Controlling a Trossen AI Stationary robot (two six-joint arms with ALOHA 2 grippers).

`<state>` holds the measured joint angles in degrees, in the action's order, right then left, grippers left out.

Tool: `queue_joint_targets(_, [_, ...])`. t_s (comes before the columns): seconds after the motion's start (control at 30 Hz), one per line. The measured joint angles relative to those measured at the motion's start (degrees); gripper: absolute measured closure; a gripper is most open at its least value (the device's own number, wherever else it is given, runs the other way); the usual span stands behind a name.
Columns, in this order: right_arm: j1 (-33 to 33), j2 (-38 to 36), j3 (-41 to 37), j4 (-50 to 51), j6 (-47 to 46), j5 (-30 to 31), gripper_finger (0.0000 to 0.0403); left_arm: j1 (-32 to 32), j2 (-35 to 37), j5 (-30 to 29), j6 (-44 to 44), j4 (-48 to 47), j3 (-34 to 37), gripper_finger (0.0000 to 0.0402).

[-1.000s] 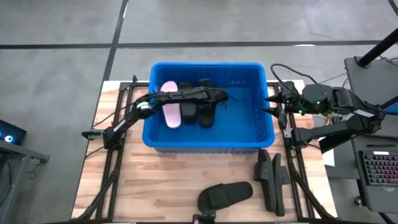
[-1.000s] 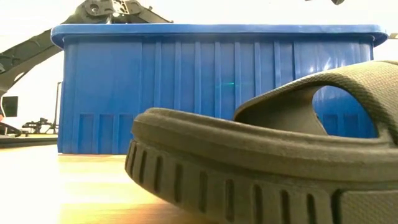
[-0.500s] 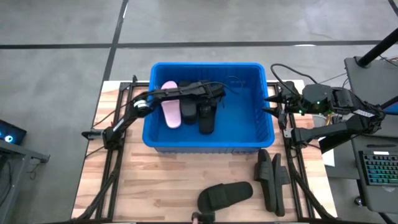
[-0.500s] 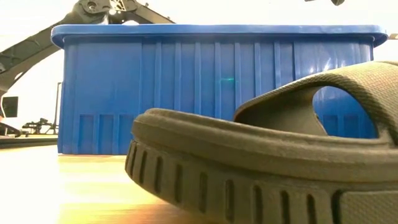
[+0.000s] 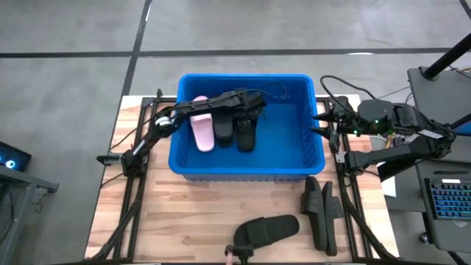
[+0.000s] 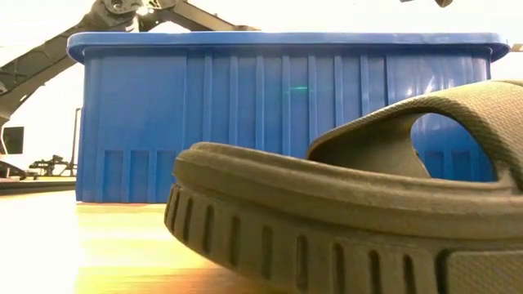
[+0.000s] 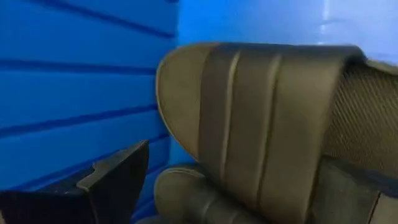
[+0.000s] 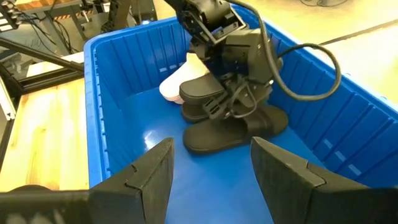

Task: Pick and place slides into bin
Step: Put the black slide into the bin

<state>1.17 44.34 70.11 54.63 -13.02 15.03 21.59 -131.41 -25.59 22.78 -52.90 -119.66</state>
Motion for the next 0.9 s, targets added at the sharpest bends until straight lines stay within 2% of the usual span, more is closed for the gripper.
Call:
queue_joint_targets(0.17, [0.0, 0.0, 0.0, 0.0, 0.0, 0.0, 0.02, 0.1, 0.1, 1.2, -2.9, -4.1, -0.2, 0.0038])
queue_joint_targets(0.3, [0.0, 0.0, 0.0, 0.0, 0.0, 0.0, 0.02, 0.1, 1.3, 8.9, -2.9, -8.5, -0.5, 0.0038])
queue_joint_targets(0.47, [0.0, 0.0, 0.0, 0.0, 0.0, 0.0, 0.0199, -0.1, 4.7, 18.5, -3.9, -9.7, -0.5, 0.0038])
queue_joint_targets(0.57, [0.0, 0.0, 0.0, 0.0, 0.0, 0.0, 0.02, -0.6, 8.5, 28.9, -11.7, -9.6, -0.7, 0.0038])
queue_joint_targets(0.73, [0.0, 0.0, 0.0, 0.0, 0.0, 0.0, 0.0199, -3.1, 15.9, 49.6, -33.7, -4.3, -0.6, 0.0038])
queue_joint_targets(0.8, [0.0, 0.0, 0.0, 0.0, 0.0, 0.0, 0.02, -5.7, 18.4, 53.5, -39.5, -0.7, -0.4, 0.0038])
queue_joint_targets(0.9, [0.0, 0.1, 0.0, -0.1, 0.0, 0.0, 0.02, -11.2, 22.5, 53.3, -44.0, 2.5, 0.0, 0.0038])
